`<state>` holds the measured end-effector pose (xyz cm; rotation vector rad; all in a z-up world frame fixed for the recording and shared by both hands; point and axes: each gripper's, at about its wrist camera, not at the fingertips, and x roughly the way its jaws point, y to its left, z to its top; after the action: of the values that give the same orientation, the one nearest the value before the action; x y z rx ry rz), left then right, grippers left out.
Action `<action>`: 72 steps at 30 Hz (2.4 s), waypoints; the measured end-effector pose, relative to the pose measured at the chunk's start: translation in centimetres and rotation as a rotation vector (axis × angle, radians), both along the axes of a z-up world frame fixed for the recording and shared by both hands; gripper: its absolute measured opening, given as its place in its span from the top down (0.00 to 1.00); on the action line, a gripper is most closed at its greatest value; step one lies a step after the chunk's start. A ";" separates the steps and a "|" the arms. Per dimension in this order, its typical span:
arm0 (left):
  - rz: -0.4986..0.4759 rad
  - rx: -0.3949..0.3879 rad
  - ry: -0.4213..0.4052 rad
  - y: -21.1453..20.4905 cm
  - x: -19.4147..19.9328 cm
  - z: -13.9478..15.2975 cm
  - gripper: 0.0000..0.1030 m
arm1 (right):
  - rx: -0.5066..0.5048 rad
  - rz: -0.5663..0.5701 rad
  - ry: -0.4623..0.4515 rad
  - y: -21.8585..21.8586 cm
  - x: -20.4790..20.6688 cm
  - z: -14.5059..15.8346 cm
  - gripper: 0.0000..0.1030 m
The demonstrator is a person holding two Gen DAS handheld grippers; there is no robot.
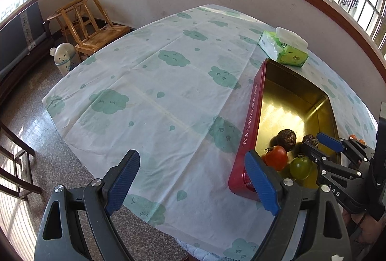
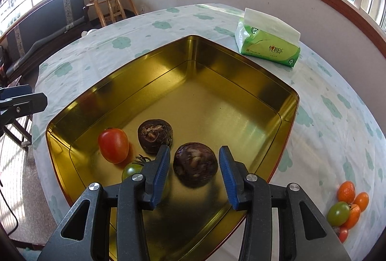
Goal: Organize fruits
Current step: 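Carry the water chestnut with the right gripper over the tin tray, then release the water chestnut beside the other one and withdraw the right gripper, then move the left gripper to the last water chestnut beside the tomatoes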
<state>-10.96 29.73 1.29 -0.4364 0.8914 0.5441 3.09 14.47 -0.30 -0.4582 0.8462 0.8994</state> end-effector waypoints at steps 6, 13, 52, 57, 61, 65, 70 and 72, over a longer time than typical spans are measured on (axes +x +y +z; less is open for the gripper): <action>-0.014 0.001 -0.004 -0.5 0.2 0.2 0.16 | 0.054 -0.009 -0.012 -1.2 -0.4 0.8 0.51; -0.084 0.022 -0.021 -2.5 1.4 1.0 0.16 | 0.167 -0.088 -0.048 -6.9 -0.2 2.7 0.40; -0.710 0.079 -0.004 -28.8 17.1 -1.8 0.18 | 0.013 -0.640 0.085 -33.1 11.0 -5.3 0.00; -0.744 0.083 0.001 -30.1 18.5 -2.9 0.21 | 0.013 -0.640 0.085 -33.1 11.0 -5.3 0.00; -0.759 0.085 0.005 -30.5 19.3 -3.4 0.29 | 0.013 -0.640 0.085 -33.1 11.0 -5.3 0.00; -0.760 0.087 0.008 -30.7 19.9 -3.9 0.40 | 0.013 -0.640 0.085 -33.1 11.0 -5.3 0.00; -0.768 0.083 0.011 -31.0 20.5 -4.3 0.47 | 0.013 -0.640 0.085 -33.1 11.0 -5.3 0.00; -0.772 0.070 0.014 -31.0 20.7 -4.5 0.50 | 0.013 -0.640 0.085 -33.1 11.0 -5.2 0.00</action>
<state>9.77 -1.27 -3.24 -0.0036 0.9699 -0.1314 14.11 -18.65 -5.53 -0.1165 0.9846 0.3333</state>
